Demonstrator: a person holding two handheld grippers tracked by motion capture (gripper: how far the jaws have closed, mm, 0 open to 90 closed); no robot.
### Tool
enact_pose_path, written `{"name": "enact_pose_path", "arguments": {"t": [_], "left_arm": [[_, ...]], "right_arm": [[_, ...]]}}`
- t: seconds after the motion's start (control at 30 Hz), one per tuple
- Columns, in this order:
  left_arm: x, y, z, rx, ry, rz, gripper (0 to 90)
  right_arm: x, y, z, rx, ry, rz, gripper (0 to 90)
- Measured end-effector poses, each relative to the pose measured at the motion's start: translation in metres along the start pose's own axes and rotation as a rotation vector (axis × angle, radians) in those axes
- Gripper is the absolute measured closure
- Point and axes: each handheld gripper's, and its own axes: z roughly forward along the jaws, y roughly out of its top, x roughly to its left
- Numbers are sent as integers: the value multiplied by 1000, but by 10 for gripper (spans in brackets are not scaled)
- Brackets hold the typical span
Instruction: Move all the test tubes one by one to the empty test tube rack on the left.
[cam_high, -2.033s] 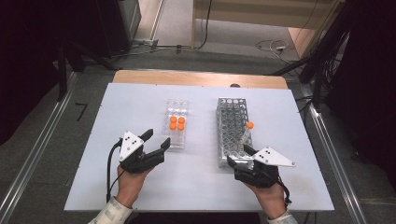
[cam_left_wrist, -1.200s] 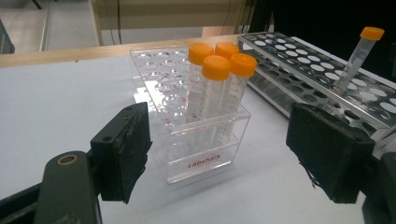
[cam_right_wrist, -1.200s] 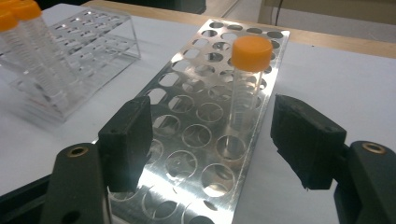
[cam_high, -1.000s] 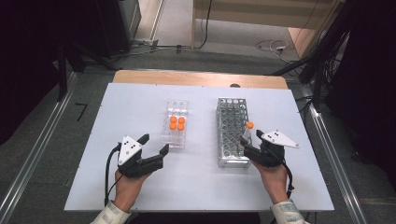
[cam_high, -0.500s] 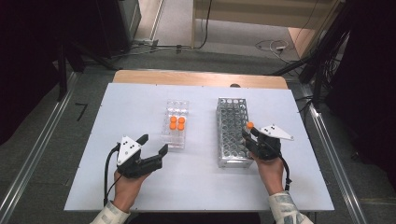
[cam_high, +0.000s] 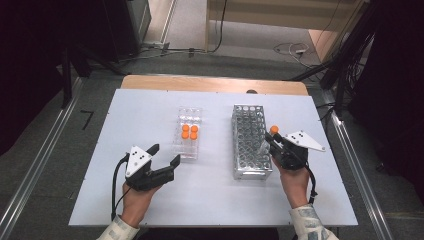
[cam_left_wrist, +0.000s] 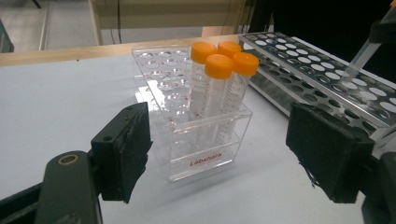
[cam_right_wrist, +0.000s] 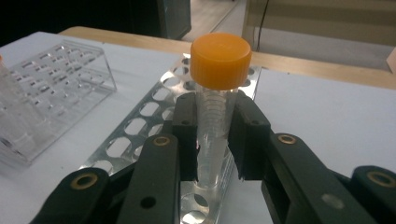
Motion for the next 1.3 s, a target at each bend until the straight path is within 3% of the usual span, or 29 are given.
{"name": "enact_pose_path", "arguments": {"t": [0.2, 0.37, 0.57, 0.83, 1.0, 1.3], "left_arm": [[-1, 1, 0, -4, -8, 0, 216], [-2, 2, -2, -12, -13, -2, 217], [-7, 5, -5, -22, -28, 16, 217], [-17, 12, -12, -47, -73, 26, 219], [-26, 17, -17, -55, -122, 38, 234], [-52, 23, -21, -45, -264, 88, 310]], "right_arm": [[2, 9, -14, -43, 9, -3, 714], [11, 12, -25, -58, 43, -18, 714], [37, 16, -37, -83, 140, -54, 715], [79, 13, -39, -60, 282, -103, 714], [100, 6, -33, -24, 338, -135, 715], [132, -11, -19, 51, 412, -191, 715]]}}
